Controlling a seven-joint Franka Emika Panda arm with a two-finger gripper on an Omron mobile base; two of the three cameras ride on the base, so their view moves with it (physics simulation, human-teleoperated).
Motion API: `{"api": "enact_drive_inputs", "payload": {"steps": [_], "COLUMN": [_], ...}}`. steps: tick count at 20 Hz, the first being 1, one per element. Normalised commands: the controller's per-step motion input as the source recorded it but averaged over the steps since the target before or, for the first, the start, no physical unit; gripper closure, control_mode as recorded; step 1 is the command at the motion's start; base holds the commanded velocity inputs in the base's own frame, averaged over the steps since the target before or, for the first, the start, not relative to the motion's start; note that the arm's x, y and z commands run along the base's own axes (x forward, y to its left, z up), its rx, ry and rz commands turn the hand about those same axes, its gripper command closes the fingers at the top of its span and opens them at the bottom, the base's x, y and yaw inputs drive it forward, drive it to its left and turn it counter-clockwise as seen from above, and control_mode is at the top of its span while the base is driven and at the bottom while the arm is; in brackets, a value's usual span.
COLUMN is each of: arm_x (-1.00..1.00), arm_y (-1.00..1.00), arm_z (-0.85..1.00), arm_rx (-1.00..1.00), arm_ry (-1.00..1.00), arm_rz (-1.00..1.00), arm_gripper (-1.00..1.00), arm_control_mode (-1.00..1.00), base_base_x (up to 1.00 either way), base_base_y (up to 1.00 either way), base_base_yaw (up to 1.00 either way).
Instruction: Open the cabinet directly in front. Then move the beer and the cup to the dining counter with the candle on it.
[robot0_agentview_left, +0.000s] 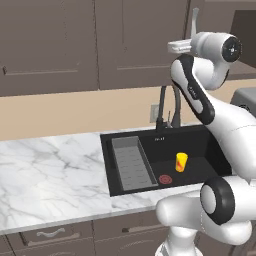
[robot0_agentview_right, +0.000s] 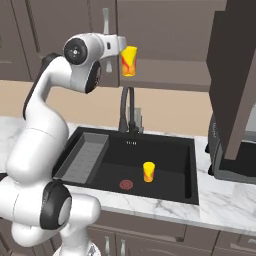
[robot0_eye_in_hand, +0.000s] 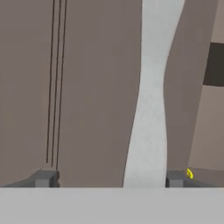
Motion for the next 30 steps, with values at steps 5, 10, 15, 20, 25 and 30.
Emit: {"api": "enact_drive_inputs", "payload": {"steps": [5, 10, 15, 20, 25, 30], "arm_x": [0.05, -0.10, -0.39, -0.52, -0.59, -0.63], "arm_y": [0.26, 0.46, 0.44, 0.52, 0.53, 0.45], "arm_z": [-0.06, -0.07, -0.01, 0.00, 0.00, 0.00], "arm_rx": [0.00, -0.01, 0.00, 0.00, 0.00, 0.00], "arm_ry": [0.07, 0.04, 0.00, 0.00, 0.00, 0.00], "arm_rz": [0.01, 0.01, 0.01, 0.02, 0.01, 0.00], "arm_gripper": [1.00, 1.00, 1.00, 1.00, 1.00, 1.00], "arm_control_mode": [-1.00, -1.00, -1.00, -1.00, -1.00, -1.00], "base_base_x": [0.00, 0.00, 0.00, 0.00, 0.00, 0.00], "base_base_y": [0.00, 0.00, 0.00, 0.00, 0.00, 0.00], "base_base_yaw": [0.00, 0.00, 0.00, 0.00, 0.00, 0.00]}}
